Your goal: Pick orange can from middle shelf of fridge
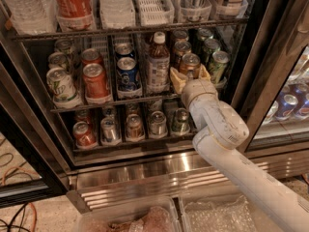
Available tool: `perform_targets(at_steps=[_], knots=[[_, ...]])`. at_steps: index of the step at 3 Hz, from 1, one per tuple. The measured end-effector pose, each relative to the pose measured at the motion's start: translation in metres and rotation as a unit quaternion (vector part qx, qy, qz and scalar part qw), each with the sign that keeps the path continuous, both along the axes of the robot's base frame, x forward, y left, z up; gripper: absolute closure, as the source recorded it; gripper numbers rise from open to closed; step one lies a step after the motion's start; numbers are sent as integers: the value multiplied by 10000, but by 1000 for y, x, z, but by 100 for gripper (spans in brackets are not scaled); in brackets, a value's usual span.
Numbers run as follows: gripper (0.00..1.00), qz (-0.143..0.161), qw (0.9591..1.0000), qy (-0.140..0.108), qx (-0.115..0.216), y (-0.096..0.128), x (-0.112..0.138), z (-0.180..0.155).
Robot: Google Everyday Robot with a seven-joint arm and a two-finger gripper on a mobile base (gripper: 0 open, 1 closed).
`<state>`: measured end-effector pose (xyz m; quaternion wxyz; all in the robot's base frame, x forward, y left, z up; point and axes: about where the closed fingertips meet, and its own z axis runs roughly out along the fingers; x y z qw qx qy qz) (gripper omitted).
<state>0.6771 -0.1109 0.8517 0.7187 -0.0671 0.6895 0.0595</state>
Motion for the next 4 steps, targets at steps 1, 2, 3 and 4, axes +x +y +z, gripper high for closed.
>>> perform_targets(at_steps=[1,2,3,4], knots=[[55,37,10000,-22,-2,4,6,2],[78,38,10000,-23,-4,4,6,2],[99,49,10000,-7,-35,4,6,3],[100,-106,9997,-176,-115,-16,4,29]])
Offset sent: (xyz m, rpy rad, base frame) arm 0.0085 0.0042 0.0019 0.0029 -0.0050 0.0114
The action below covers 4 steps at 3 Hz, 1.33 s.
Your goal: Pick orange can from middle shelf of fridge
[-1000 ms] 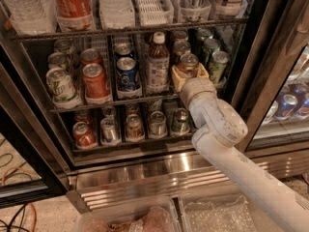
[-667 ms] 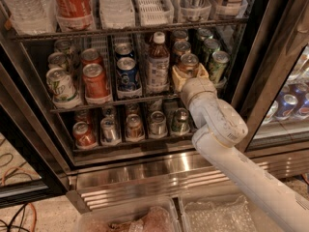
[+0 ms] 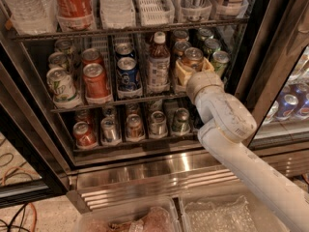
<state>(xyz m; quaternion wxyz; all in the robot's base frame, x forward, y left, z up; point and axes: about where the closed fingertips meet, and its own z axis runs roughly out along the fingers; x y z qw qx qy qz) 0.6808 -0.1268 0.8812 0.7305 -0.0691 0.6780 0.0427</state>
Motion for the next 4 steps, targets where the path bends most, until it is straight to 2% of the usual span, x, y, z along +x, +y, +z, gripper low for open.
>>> perform_targets(at_steps=[1,2,3,4], knots=[[100,-202,9985,-511,-70,-34,-8,52],[100,-94,9973,-723,-85,-41,-32,72],[100,439,9969,-644,103,-22,-70,69],[100,1085,9909,-541,589,-6,-108,72]])
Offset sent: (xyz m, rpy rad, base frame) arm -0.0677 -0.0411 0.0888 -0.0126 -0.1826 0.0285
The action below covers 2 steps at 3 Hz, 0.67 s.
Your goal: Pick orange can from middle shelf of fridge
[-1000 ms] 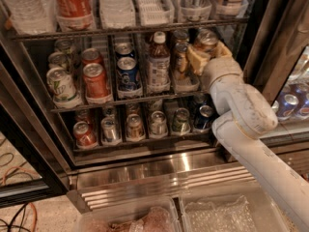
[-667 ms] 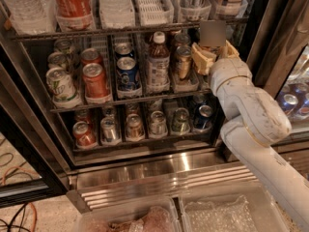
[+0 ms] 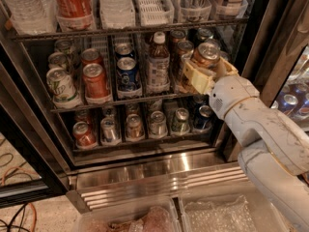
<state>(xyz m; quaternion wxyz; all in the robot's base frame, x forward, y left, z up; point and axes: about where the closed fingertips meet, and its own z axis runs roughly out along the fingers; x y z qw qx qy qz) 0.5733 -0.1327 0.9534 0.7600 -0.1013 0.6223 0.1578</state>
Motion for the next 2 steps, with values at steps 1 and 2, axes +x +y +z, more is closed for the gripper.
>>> perform_targets(at_steps=[1,2], knots=[[100,449,9986,14,284,10,-21,5],[100,658,9970,63,396,14,-29,5]])
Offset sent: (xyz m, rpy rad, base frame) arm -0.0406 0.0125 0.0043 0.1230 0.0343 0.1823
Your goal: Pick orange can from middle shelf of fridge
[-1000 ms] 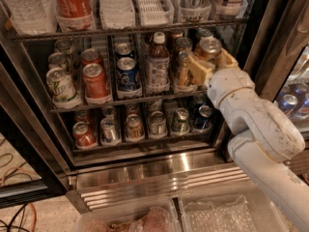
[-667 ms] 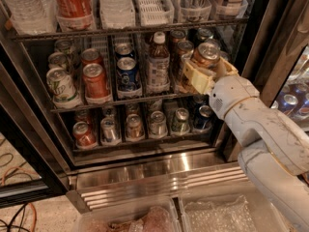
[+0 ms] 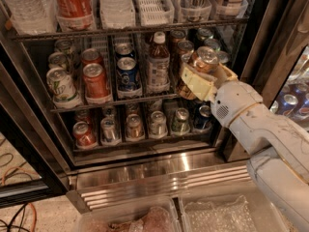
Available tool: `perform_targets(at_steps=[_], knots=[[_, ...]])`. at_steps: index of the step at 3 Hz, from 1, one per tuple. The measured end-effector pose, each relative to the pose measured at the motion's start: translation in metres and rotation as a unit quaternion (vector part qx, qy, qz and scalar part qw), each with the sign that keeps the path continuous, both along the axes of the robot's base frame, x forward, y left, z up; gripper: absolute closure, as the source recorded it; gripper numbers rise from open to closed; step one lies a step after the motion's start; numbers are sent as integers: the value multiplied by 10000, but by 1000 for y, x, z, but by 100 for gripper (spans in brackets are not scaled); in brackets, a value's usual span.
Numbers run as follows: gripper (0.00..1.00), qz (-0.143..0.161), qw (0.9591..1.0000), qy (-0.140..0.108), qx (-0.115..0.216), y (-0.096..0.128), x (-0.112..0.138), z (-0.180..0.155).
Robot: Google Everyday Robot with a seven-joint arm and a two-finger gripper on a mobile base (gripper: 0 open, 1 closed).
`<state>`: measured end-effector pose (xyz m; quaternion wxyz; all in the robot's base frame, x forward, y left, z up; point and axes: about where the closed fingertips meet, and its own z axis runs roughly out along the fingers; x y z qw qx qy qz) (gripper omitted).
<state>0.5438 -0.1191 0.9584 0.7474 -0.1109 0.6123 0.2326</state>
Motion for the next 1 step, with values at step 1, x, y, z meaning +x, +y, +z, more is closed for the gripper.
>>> perform_targets(at_steps=[1], knots=[[100,124,9999,22,49,3,-4,0]])
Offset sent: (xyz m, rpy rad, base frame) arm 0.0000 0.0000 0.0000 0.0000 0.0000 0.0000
